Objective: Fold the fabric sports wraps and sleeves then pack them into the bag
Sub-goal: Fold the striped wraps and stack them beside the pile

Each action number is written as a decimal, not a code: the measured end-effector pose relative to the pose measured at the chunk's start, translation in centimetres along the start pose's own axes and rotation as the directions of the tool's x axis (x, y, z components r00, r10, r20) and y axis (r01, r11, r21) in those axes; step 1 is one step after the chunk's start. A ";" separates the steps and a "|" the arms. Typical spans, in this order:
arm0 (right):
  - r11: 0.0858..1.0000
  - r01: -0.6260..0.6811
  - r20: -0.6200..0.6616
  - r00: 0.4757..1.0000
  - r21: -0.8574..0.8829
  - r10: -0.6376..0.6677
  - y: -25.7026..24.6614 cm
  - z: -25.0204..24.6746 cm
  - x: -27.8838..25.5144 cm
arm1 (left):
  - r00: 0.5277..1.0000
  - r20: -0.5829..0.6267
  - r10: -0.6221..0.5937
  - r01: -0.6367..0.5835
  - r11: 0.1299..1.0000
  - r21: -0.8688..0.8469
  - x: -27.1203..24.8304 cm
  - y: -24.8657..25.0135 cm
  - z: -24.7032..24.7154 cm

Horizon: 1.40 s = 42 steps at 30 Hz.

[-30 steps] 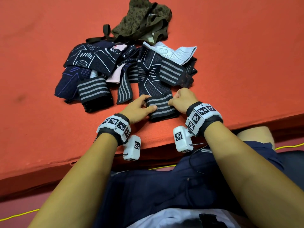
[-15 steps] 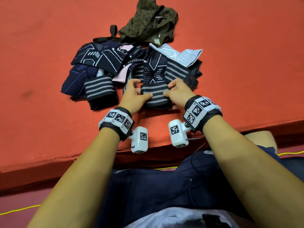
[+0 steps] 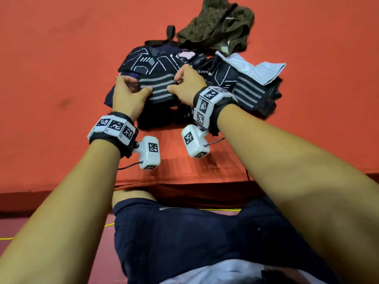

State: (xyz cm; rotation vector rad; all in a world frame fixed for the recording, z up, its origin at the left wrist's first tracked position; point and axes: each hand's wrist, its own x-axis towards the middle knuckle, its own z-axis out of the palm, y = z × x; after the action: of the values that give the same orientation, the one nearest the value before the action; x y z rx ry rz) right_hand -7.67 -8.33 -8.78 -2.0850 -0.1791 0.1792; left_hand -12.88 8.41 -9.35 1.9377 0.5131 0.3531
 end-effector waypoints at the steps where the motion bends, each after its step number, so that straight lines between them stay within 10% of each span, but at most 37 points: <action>1: 1.000 0.008 0.011 1.000 -0.008 -0.008 -0.3 0.6 0.4 | 1.000 -0.011 -0.020 0.020 1.000 0.011 0.2 -0.3 -0.5; 23: 0.975 -0.093 0.113 0.987 -0.201 0.117 0.2 5.4 3.7 | 0.961 -0.050 -0.272 0.277 0.945 0.177 4.7 -6.1 -0.5; 42: 0.978 -0.103 0.231 0.962 -0.180 0.144 0.5 0.7 1.7 | 0.995 -0.045 0.094 -0.065 0.898 0.436 2.3 0.5 1.1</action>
State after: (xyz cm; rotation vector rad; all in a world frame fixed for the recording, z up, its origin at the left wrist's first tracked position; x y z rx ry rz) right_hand -6.12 -7.66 -9.70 -2.2385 -0.2175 0.5138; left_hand -10.33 8.49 -9.35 2.3925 0.5940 0.3781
